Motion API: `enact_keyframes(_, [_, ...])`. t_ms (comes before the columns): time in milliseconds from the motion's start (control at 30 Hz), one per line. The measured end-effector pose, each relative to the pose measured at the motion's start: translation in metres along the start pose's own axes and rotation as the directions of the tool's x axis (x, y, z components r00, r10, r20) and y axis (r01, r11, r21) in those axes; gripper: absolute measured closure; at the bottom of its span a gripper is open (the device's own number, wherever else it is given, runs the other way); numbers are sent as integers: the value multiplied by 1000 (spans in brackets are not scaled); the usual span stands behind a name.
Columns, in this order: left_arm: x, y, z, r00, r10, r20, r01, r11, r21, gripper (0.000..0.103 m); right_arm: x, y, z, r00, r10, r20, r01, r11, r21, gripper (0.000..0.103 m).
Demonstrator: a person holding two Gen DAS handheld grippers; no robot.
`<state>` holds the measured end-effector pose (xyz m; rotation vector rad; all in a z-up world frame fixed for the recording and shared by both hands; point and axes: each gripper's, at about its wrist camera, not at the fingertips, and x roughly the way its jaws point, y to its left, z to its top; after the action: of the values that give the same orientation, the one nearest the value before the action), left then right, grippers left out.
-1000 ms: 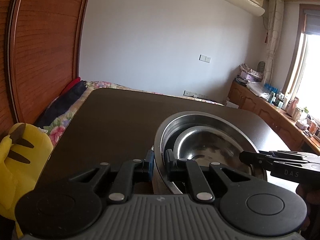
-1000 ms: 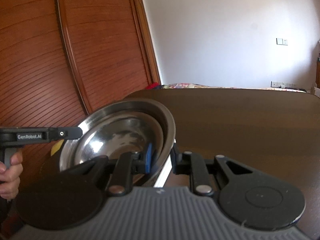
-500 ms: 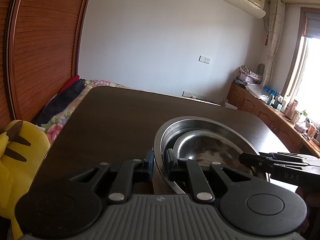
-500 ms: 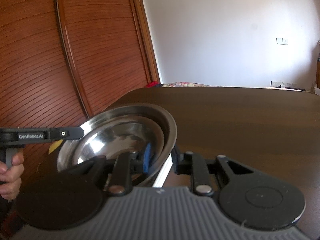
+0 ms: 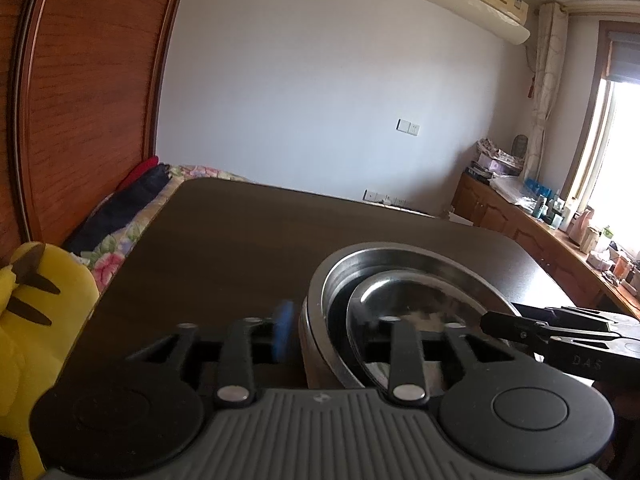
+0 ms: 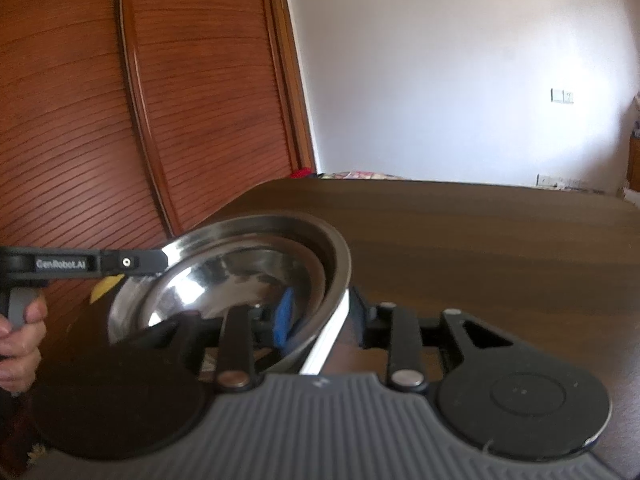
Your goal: Organize plates and bowls
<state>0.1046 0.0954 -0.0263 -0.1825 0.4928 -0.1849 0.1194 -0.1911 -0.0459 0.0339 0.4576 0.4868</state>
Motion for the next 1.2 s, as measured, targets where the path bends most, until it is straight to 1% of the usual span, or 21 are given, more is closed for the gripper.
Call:
enact_keyframes(67, [-2, -2, 1, 1000, 6, 10, -6, 1000, 14, 52, -3, 0, 0, 1000, -6, 17, 6, 1000, -6, 64])
enact_keyframes(133, [-5, -6, 3, 1000, 16, 24, -17, 999, 32, 52, -6, 0, 2, 999, -15, 35, 15, 1000, -10, 60])
enact_keyframes(267, [-13, -12, 6, 999, 19, 49, -22, 998, 64, 47, -16, 2, 5, 995, -50, 82, 52, 998, -21, 60])
enact_keyframes(433, [-24, -20, 15, 996, 24, 88, -33, 994, 108, 41, -31, 2, 7, 990, -70, 125, 76, 996, -39, 58])
enact_keyframes(500, [-30, -23, 18, 994, 16, 106, -29, 992, 119, 36, -38, 3, 10, 986, -80, 149, 88, 995, -48, 57])
enact_keyframes(633, [-41, -32, 24, 990, -3, 142, -17, 990, 140, 30, -53, 5, 12, 977, -95, 192, 109, 992, -67, 51])
enact_keyframes(767, [-50, -43, 28, 986, -20, 168, -6, 988, 156, 21, -69, 8, 16, 968, -107, 225, 126, 989, -72, 48])
enact_keyframes(833, [-56, -48, 28, 982, -23, 190, -9, 986, 165, 14, -76, 9, 17, 964, -115, 241, 137, 988, -75, 42])
enact_keyframes(867, [-57, -51, 28, 979, -23, 200, -12, 985, 170, 7, -80, 9, 17, 960, -122, 251, 145, 986, -77, 39])
enact_keyframes(900, [-60, -54, 28, 977, -24, 211, -13, 985, 173, 2, -84, 10, 17, 955, -131, 264, 157, 984, -79, 31])
enact_keyframes(933, [-62, -57, 26, 975, -24, 222, -16, 984, 175, 1, -87, 11, 16, 950, -142, 278, 170, 982, -81, 21])
enact_keyframes(967, [-64, -59, 25, 972, -24, 233, -19, 984, 178, 0, -91, 11, 15, 945, -151, 291, 182, 980, -81, 16])
enact_keyframes(1000, [-66, -63, 24, 970, -22, 244, -23, 983, 182, 0, -93, 12, 14, 940, -159, 301, 191, 978, -82, 6])
enact_keyframes(1033, [-68, -66, 21, 966, -18, 257, -32, 982, 188, 0, -96, 11, 12, 935, -166, 313, 200, 977, -80, 0])
enact_keyframes(1100, [-70, -74, 17, 963, -9, 268, -49, 977, 206, 0, -100, 9, 9, 931, -175, 321, 208, 976, -71, 0])
enact_keyframes(1200, [-70, -82, 12, 966, 10, 257, -72, 970, 234, 0, -105, 6, 5, 926, -198, 320, 224, 974, -46, 0])
